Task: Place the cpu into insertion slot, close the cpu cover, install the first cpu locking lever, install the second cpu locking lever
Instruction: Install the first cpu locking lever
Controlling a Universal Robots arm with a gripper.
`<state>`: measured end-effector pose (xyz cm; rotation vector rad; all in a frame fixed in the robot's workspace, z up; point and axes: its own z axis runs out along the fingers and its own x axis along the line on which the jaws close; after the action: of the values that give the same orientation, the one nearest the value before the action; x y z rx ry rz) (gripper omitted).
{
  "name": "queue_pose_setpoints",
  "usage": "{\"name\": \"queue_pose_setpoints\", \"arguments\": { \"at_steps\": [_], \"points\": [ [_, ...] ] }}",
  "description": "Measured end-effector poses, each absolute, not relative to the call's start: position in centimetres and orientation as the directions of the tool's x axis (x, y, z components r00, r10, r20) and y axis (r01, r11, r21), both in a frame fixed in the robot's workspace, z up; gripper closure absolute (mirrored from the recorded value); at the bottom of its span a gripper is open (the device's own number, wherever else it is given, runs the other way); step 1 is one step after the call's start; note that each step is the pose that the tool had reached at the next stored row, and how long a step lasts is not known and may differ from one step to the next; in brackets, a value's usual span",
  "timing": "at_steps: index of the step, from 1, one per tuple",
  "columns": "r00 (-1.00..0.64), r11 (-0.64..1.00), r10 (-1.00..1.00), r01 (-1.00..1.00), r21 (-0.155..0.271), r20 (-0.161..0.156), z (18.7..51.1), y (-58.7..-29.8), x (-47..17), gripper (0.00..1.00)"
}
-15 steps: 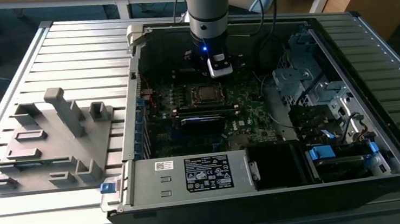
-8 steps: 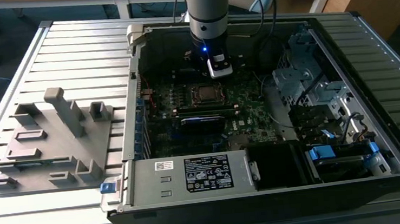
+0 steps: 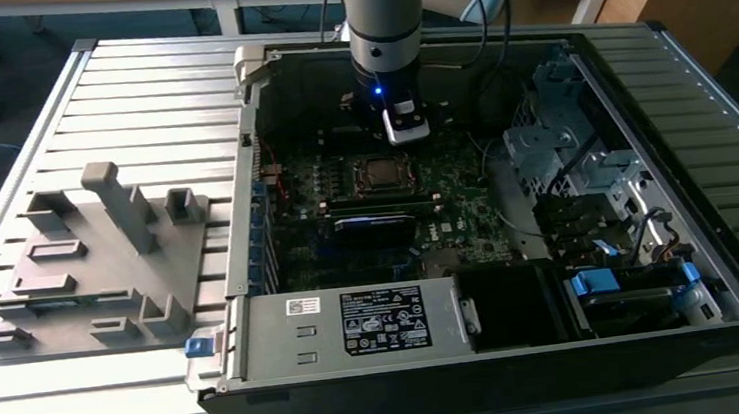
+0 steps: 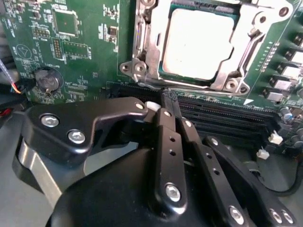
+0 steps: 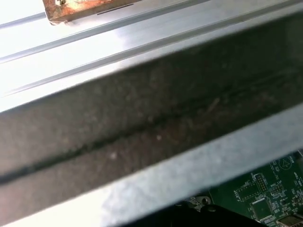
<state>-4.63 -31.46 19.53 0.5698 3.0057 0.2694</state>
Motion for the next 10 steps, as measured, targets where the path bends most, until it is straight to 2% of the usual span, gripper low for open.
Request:
{"name": "queue_pose_setpoints", "arguments": {
  "at_steps": [10],
  "points": [
    [-0.929, 0.916, 0.369, 0.356, 0.184, -0.036, 21.1, -31.5, -4.6, 0.89]
  ]
}}
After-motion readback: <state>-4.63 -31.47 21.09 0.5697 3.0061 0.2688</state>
